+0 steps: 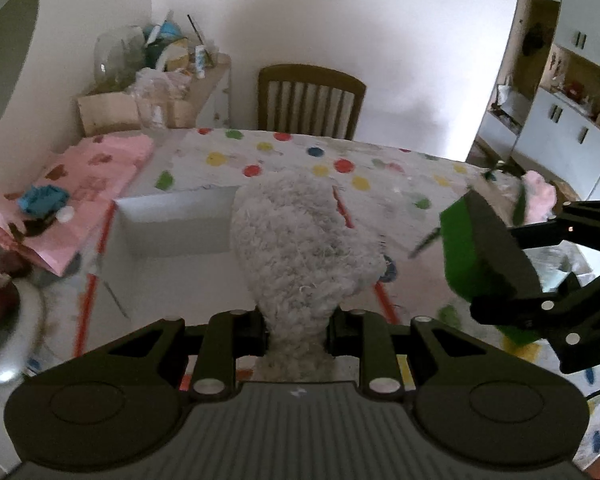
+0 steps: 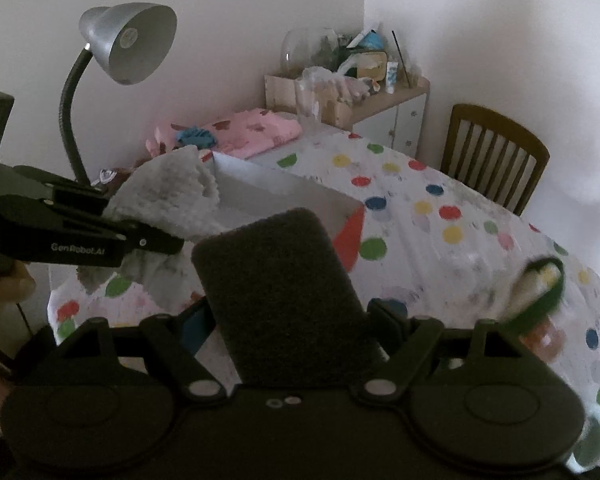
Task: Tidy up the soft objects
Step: 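Lower the towel into the box with the left tool while the right tool releases the sponge inside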
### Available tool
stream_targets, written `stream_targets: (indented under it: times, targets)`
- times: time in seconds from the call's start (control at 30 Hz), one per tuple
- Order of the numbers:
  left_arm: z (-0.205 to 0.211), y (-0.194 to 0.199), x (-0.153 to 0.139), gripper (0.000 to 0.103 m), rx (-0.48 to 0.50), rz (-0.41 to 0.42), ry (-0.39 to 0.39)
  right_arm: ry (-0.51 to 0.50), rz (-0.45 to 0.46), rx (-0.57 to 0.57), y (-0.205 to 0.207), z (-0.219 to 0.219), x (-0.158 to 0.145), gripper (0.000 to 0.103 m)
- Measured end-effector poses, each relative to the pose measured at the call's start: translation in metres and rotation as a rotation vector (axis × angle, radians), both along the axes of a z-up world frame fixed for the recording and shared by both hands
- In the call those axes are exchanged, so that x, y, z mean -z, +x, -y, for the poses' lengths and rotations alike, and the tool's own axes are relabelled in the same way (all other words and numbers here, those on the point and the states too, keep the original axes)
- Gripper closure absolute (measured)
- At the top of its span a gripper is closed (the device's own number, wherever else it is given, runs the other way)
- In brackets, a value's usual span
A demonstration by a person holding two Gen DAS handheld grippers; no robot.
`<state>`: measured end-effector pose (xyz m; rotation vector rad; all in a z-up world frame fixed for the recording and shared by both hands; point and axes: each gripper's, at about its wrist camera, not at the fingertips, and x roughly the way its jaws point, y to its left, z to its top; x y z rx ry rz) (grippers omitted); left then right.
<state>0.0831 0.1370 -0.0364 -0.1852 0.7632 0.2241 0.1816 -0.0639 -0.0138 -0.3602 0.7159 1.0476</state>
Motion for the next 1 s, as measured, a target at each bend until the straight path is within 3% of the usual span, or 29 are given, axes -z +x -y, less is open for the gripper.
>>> stream_targets:
  times: [0.43,0.53,1.0]
  targets:
    - [-0.099,0.038,0.030,0.079,0.018,-0.122,0.080,-0.054,0.032,0.061,0.014,-0.103,0.016,0.022]
    - [-0.109,0.054,0.041,0.079,0.047,-0.161,0.106,-0.085,0.052,0.054,0.017,-0.125,0.024,0.022]
    - [-0.127,0.106,0.092,0.079,0.162,-0.345,0.082,-0.298,0.087,-0.035,0.014,-0.194,0.085,0.022]
